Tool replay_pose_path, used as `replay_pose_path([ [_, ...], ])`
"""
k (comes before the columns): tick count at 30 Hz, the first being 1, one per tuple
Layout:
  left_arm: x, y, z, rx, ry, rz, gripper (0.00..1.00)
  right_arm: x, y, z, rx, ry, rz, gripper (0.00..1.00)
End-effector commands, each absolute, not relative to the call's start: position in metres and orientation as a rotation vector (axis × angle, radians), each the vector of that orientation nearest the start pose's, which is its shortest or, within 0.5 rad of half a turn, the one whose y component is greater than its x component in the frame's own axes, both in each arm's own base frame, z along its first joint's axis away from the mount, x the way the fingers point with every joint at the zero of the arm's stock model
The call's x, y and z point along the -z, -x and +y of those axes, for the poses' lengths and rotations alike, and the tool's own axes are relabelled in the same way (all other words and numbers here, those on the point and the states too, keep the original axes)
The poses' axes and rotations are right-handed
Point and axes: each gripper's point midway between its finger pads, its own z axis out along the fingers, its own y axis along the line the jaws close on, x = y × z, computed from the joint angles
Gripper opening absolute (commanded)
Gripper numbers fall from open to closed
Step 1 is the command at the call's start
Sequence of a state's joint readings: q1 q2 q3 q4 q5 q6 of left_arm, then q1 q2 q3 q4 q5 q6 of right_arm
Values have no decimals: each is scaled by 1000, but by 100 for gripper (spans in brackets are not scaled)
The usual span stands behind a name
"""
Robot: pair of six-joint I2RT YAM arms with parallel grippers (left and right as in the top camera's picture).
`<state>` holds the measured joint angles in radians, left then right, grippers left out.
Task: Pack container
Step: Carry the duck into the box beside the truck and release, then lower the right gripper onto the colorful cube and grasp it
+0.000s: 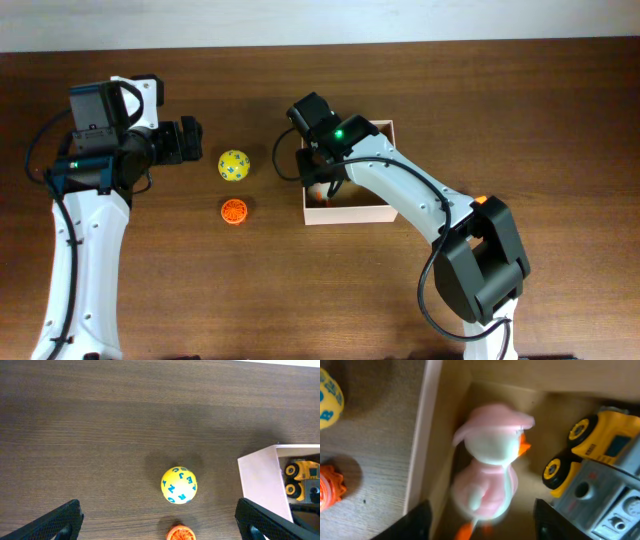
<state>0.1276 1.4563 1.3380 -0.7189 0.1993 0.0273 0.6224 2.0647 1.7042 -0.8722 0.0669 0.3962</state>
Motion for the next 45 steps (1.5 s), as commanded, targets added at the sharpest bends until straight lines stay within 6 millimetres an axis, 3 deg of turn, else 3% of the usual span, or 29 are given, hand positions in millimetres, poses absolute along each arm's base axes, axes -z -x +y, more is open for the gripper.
replay_pose_path([
  [1, -233, -407, 17, 174, 11, 2377, 99, -136, -408, 269, -145, 397, 2657, 65],
  [4, -233, -407, 17, 174, 11, 2377, 99, -183, -412, 248, -44, 362, 2577, 65],
  [8, -233, -407, 17, 174, 11, 2377, 99, -251, -404, 197, 75, 251, 2505, 65],
  [9, -233, -407, 17, 174, 11, 2377, 99, -270, -400, 176, 96, 205, 2492, 65],
  [12, -233, -407, 17, 174, 11, 2377, 99, -300, -390, 122, 136, 71, 2476, 67],
  [15, -233, -407, 17, 174, 11, 2377, 99, -310, -379, 61, 199, -92, 2500, 70],
  [18, -233, -407, 17, 174, 11, 2377, 99, -295, -368, 18, 207, -164, 2608, 72],
  [22, -233, -407, 17, 174, 11, 2377, 99, -248, -358, -18, 166, -207, 2773, 73],
  [25, -233, -407, 17, 174, 11, 2377, 99, -199, -349, -36, 132, -191, 2891, 74],
  [33, -233, -407, 17, 174, 11, 2377, 99, -101, -319, -35, -24, -231, 3047, 74],
  [38, -233, -407, 17, 174, 11, 2377, 99, -68, -311, -34, -21, -134, 3060, 74],
  [45, -233, -407, 17, 174, 11, 2377, 99, -39, -312, -34, -14, -98, 3025, 72],
])
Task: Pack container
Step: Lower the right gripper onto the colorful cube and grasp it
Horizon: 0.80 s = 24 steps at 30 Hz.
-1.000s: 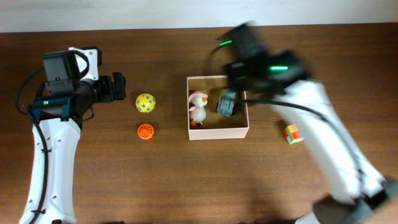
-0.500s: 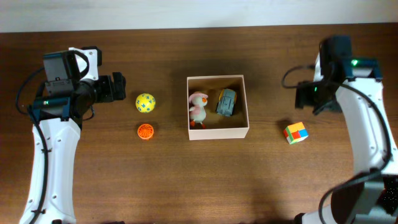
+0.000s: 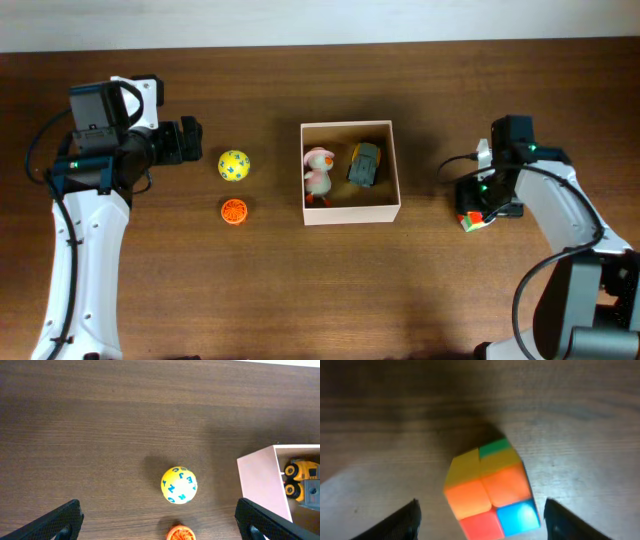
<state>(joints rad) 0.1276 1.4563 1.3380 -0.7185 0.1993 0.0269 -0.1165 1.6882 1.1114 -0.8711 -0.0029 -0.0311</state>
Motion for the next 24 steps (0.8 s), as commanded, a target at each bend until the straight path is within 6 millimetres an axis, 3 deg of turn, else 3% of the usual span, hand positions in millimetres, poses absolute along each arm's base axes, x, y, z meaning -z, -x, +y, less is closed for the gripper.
replay_pose_path([
  [1, -233, -407, 17, 174, 11, 2377, 99, -37, -313, -34, -14, -98, 3020, 72],
  [12, -233, -407, 17, 174, 11, 2377, 99, -19, -304, -33, -14, -100, 3024, 62],
  [17, -233, -407, 17, 174, 11, 2377, 99, -20, -307, -34, -9, -148, 3013, 49],
  [21, -233, -407, 17, 174, 11, 2377, 99, -31, -316, -35, -16, -233, 2987, 44],
  [24, -233, -407, 17, 174, 11, 2377, 99, -58, -325, -31, -45, -260, 2967, 38],
])
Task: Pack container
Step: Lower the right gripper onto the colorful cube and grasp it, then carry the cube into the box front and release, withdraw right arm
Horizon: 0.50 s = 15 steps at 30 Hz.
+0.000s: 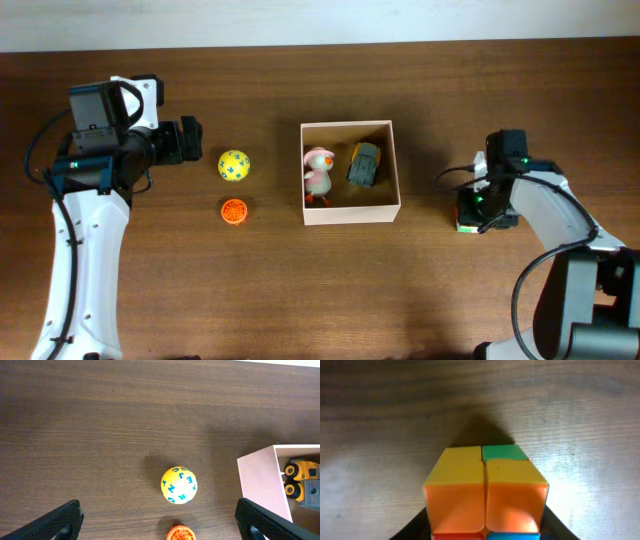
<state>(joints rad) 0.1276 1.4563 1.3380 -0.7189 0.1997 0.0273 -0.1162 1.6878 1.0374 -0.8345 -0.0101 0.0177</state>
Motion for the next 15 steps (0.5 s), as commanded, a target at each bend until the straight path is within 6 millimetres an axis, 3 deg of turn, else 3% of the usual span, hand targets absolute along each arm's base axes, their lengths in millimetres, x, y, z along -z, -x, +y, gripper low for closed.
replay_pose_path([
  [1, -233, -407, 17, 174, 11, 2377, 99, -69, -328, -28, -57, -251, 2958, 36],
  [6, -233, -407, 17, 174, 11, 2377, 99, -149, -345, 4, -117, -114, 2873, 34],
  [10, -233, -407, 17, 174, 11, 2377, 99, -210, -349, 55, -191, 52, 2781, 33],
  [13, -233, -407, 17, 174, 11, 2377, 99, -231, -349, 95, -239, 148, 2727, 33],
  [15, -233, -407, 17, 174, 11, 2377, 99, -231, -347, 116, -265, 193, 2715, 33],
])
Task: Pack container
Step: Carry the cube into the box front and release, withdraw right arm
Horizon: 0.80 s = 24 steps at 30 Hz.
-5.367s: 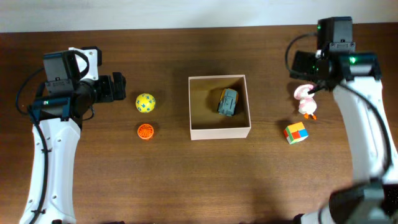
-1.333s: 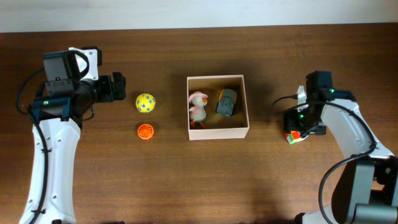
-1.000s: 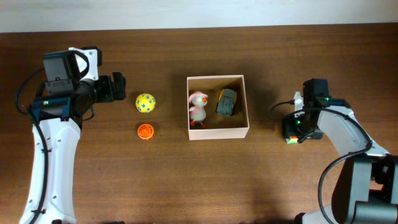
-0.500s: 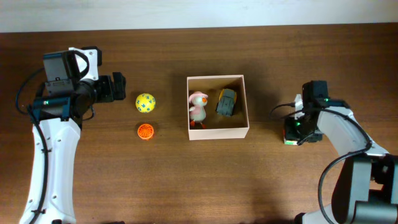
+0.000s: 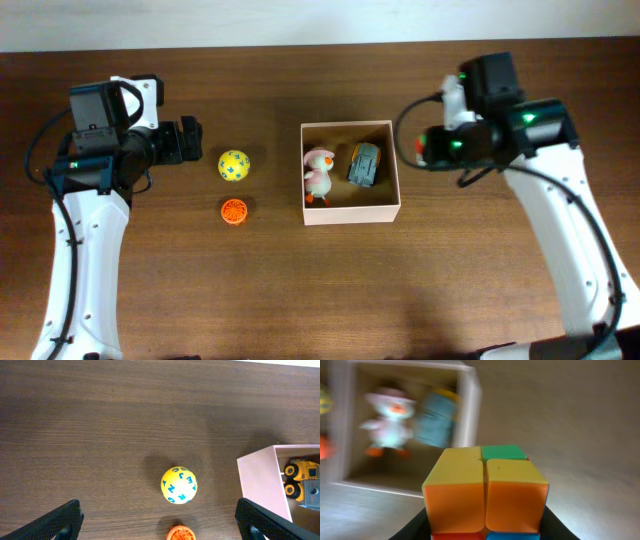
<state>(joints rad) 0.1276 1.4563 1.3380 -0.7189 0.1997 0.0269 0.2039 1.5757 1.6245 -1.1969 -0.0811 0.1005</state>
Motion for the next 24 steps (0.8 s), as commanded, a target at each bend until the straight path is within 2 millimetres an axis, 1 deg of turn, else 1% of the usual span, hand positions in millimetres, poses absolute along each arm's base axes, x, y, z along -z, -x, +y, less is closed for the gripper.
replay_pose_path([
  [1, -233, -407, 17, 174, 11, 2377, 99, -228, -345, 127, -277, 216, 2717, 33],
  [3, -233, -407, 17, 174, 11, 2377, 99, -214, -342, 147, -288, 244, 2739, 33],
  [5, -233, -407, 17, 174, 11, 2377, 99, -196, -339, 165, -302, 266, 2764, 32],
  [8, -233, -407, 17, 174, 11, 2377, 99, -161, -336, 186, -304, 317, 2799, 33],
  [10, -233, -407, 17, 174, 11, 2377, 99, -136, -335, 186, -255, 272, 2840, 33],
  [12, -233, -407, 17, 174, 11, 2377, 99, -111, -335, 178, -175, 213, 2877, 33],
  [15, -233, -407, 17, 174, 11, 2377, 99, -86, -337, 175, -130, 209, 2908, 33],
  [17, -233, -407, 17, 174, 11, 2377, 99, -76, -337, 174, -113, 210, 2923, 35],
  [18, -233, -407, 17, 174, 11, 2377, 99, -72, -337, 174, -110, 210, 2930, 40],
  [20, -233, -407, 17, 174, 11, 2377, 99, -70, -339, 175, -111, 212, 2926, 47],
  [22, -233, -407, 17, 174, 11, 2377, 99, -74, -343, 178, -118, 239, 2905, 49],
  [24, -233, -407, 17, 174, 11, 2377, 99, -87, -350, 179, -119, 268, 2860, 57],
])
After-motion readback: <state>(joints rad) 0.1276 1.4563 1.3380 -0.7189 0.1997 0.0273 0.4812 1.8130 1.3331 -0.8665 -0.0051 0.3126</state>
